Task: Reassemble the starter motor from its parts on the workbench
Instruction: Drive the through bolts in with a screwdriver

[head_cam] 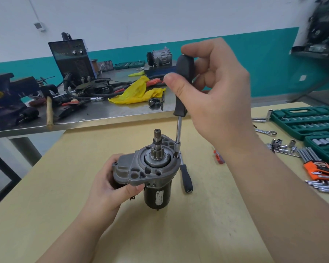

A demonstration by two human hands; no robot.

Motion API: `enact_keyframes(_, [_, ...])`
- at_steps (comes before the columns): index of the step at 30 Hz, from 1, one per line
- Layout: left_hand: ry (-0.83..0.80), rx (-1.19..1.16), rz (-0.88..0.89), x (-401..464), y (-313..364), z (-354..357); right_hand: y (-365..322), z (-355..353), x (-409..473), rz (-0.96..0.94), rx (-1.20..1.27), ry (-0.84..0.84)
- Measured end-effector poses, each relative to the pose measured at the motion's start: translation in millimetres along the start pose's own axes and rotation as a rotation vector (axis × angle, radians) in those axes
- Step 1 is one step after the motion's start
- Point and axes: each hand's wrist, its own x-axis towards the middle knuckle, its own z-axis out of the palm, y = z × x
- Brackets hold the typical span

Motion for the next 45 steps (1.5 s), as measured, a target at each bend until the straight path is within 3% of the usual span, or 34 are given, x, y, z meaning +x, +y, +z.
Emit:
enact_keyframes(4, [-0.005, -0.012, -0.001, -0.4, 0.2, -1.1, -0.4, -7.9, 4.5, 0.155, 0.309, -0.181])
enact_keyframes(8, [-0.009, -0.011, -0.001, -0.7, 0.8, -0.7, -5.5, -14.5, 5.0, 0.129, 0.345, -0.3])
enact_keyframes(17, [-0.009, -0.003, 0.007, -1.2, 1.5, 0.1, -8.0, -4.1, -1.4, -0.074, -0.232, 0.089])
enact_keyframes(20, [-0.009, -0.001, 0.011, -0.8, 1.8, -1.5, -9.2, -1.9, -0.6, -0.041, -0.095, 0.018])
enact_keyframes(24, [-0.012, -0.005, 0.008, -0.7, 2.0, -1.2, -8.6, -7.8, 3.0, 0.132, 0.257, -0.22])
enact_keyframes(26, [-0.014, -0.004, 0.01, -0.8, 2.4, -0.2, -10.9, -12.4, 4.3, 0.124, 0.273, -0.277])
enact_keyframes(34, [-0.006, -0.003, 0.013, -1.1, 2.4, 1.0, -11.1, -2.7, -2.2, -0.076, -0.291, 0.044])
enact_keyframes(36, [0.001, -0.009, 0.01, -1.3, 2.7, 0.7, -12.2, -2.4, -2.1, -0.06, -0.206, -0.013])
enact_keyframes(40, [-0.012, -0.021, 0.008, -2.1, 5.0, 1.7, -13.4, -12.0, 4.9, 0.13, 0.228, -0.259])
enact_keyframes(43, [-0.013, -0.02, 0.009, -2.2, 5.9, 2.7, -15.7, -19.8, 7.0, 0.097, 0.242, -0.34])
enact_keyframes(45, [-0.01, -0.016, 0.01, -2.1, 5.7, 2.6, -15.4, -18.7, 6.2, 0.064, 0.198, -0.293])
